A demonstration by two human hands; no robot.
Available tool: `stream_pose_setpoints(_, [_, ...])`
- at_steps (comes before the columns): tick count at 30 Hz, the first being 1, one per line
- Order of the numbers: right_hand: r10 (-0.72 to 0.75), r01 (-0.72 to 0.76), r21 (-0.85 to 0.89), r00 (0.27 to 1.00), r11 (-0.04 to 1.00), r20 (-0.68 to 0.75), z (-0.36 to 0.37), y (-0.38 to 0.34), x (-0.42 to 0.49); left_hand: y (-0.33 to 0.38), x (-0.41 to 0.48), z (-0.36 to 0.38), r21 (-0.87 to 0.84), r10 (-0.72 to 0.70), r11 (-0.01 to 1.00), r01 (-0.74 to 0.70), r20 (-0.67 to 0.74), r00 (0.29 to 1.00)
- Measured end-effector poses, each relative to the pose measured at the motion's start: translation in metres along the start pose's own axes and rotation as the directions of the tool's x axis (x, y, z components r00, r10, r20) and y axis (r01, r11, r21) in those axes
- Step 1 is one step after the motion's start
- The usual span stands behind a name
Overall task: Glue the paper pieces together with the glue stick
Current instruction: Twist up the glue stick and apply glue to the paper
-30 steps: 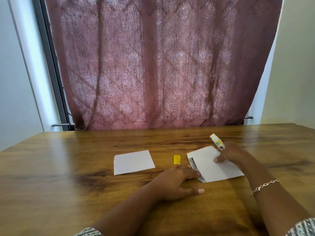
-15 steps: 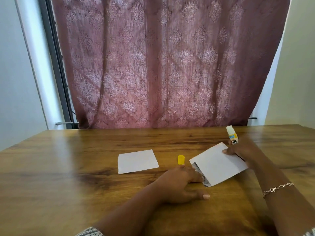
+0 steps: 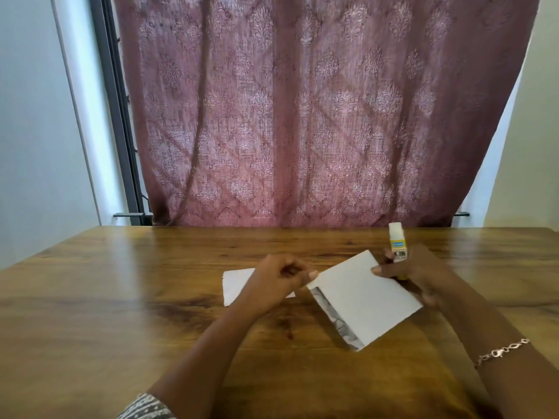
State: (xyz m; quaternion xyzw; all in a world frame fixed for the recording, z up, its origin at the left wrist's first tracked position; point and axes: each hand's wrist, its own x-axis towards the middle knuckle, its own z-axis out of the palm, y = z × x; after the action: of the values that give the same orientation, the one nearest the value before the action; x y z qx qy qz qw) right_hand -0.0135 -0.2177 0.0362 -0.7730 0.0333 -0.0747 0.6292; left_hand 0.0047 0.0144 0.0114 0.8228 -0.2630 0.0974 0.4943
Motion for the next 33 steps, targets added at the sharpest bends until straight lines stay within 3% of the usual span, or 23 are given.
stream_pose_setpoints(3, [-0.028, 0.027, 0.015, 0.998, 1.0, 0.06, 0.032, 0.005, -0.004, -0.006, 0.004, -0.014, -0.04, -0.06, 0.997, 0.06, -0.008, 0.998])
stream_pose_setpoints(6, [-0.001, -0.005, 0.072, 0.996, 0.997, 0.092, 0.058, 0.015, -0.007, -0.011, 0.004, -0.025, 0.021, -0.16, 0.987, 0.159, 0.14, 0.977])
stream_pose_setpoints(10, [-0.014, 0.001, 0.093, 0.989, 0.996, 0.148, 0.072, 0.019, -0.011, -0.015, 0.001, -0.035, 0.156, -0.227, 0.967, 0.199, 0.192, 0.955])
stream_pose_setpoints(14, [-0.063, 0.06, 0.027, 0.992, 0.998, 0.105, 0.069, 0.016, -0.012, -0.02, -0.001, -0.039, 0.368, -0.298, 0.909, 0.195, 0.246, 0.922])
stream_pose_setpoints(19, [-0.115, 0.125, -0.067, 0.983, 0.99, 0.14, 0.062, 0.012, -0.01, -0.019, -0.002, -0.03, 0.609, -0.331, 0.775, 0.172, 0.159, 0.93])
stream_pose_setpoints(24, [-0.165, 0.181, -0.094, 0.974, 0.979, 0.155, 0.063, 0.014, -0.01, -0.011, -0.007, -0.024, 0.547, -0.171, 0.834, 0.071, 0.133, 0.976])
stream_pose_setpoints(33, [-0.259, 0.252, 0.111, 0.964, 0.961, 0.054, 0.065, 0.013, -0.014, -0.014, -0.016, -0.016, 0.542, -0.227, 0.839, 0.042, 0.28, 0.933])
